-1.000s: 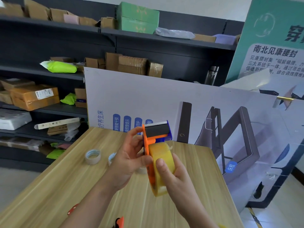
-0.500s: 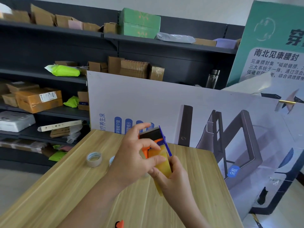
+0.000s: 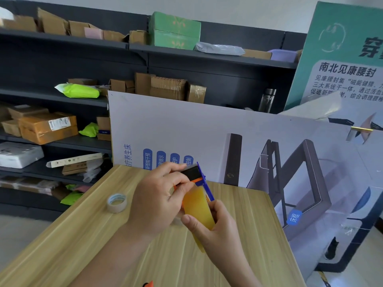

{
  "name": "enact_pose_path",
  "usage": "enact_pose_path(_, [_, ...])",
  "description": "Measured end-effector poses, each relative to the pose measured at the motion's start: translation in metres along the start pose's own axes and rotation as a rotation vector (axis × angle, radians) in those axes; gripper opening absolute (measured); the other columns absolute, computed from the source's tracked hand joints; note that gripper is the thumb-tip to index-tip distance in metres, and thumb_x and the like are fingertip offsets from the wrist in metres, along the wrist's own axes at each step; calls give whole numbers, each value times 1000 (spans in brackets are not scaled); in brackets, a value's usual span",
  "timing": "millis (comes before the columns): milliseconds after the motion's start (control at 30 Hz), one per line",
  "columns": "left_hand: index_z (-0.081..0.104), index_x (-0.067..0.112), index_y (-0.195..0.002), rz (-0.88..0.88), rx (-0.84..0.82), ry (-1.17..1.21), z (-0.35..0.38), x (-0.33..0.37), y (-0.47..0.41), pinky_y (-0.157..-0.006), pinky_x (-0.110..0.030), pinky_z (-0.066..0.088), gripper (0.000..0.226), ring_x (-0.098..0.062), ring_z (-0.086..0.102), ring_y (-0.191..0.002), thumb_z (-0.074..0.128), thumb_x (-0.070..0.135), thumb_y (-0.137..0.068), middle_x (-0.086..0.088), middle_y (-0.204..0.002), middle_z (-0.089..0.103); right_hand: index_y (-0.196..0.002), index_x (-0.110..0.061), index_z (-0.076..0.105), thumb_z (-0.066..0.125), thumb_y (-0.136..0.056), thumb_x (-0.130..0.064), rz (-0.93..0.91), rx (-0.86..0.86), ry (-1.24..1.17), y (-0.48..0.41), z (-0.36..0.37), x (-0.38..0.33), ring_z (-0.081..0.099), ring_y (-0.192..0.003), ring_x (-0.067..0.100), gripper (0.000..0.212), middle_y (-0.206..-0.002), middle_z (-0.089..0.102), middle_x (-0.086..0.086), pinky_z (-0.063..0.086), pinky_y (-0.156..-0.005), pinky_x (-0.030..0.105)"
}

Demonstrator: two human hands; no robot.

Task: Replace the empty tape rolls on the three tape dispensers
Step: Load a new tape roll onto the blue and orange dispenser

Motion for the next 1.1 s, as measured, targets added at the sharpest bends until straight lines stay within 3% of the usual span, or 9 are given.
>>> enact_pose_path(200, [67,20,-70,-79,-128,-91,6,-13,-18,-67,-41,51,18,-16,64,-79,67,31,-84,10,-72,68,-87,-27,56,73,-53,-70,34,-80,12,3,6,9,60,-65,9,58,-80,65,2,53,-59,30])
enact_pose_path(333, [67,22,-69,-152,-166,-56,8,-23,-28,-54,-34,50,20,-3,59,-53,66,34,-85,12,-55,65,-87,-29,57,78,-58,-54,46,-129,-39,3,10,13,59,-61,6,44,-77,65,-6,52,-56,27])
enact_pose_path(433, [65,24,-69,-203,-219,-75,14,-33,-33,-44,-25,34,18,-2,51,-48,66,34,-85,8,-50,58,-86,-30,55,77,-58,-49,56,-167,-54,3,13,17,55,-57,1,41,-71,62,-18,46,-53,18])
enact_pose_path(567, [62,25,-72,-254,-335,-64,25,-45,-40,-60,-35,53,17,-5,62,-59,63,30,-89,9,-60,67,-90,-31,53,79,-57,-42,94,-242,-60,4,20,25,57,-60,0,44,-74,62,-14,46,-55,16])
enact_pose_path(667, [62,24,-75,-285,-438,1,34,-51,-41,-71,-40,56,16,-4,66,-65,61,31,-90,9,-66,70,-93,-29,53,77,-57,-42,136,-287,-63,6,24,31,57,-59,-3,45,-78,60,-10,46,-55,14])
enact_pose_path(800, [65,18,-75,-321,-523,73,42,-57,-41,-77,-49,54,17,-23,68,-72,66,32,-87,0,-70,72,-81,-26,56,67,-62,-66,156,-181,-110,3,18,31,54,-56,0,45,-64,59,-11,42,-53,17])
enact_pose_path(933, [67,7,-72,-378,-525,136,37,-73,-51,-67,-37,57,26,-22,70,-66,70,29,-84,-5,-66,73,-75,-24,59,66,-68,-61,141,-111,-107,-4,15,28,56,-59,7,38,-62,61,-6,46,-58,28])
enact_pose_path(1033, [65,7,-70,-420,-447,126,26,-91,-63,-48,-18,49,25,-11,62,-45,72,28,-81,-3,-53,67,-80,-23,60,66,-67,-56,141,-134,-110,-8,16,24,55,-57,2,36,-63,59,-11,46,-55,21])
enact_pose_path(1100, [67,8,-68,-450,-447,187,27,-98,-65,-42,-15,44,21,-8,54,-39,75,24,-78,-2,-46,62,-79,-23,58,67,-65,-53,166,-150,-118,-9,18,25,55,-57,1,34,-64,58,-11,45,-55,20])
Point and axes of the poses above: each hand's wrist, its own y-axis away from the middle knuckle, its own z-axis out of the palm, x = y × z, the point moved 9 cm from there along -y, towards the middle knuckle
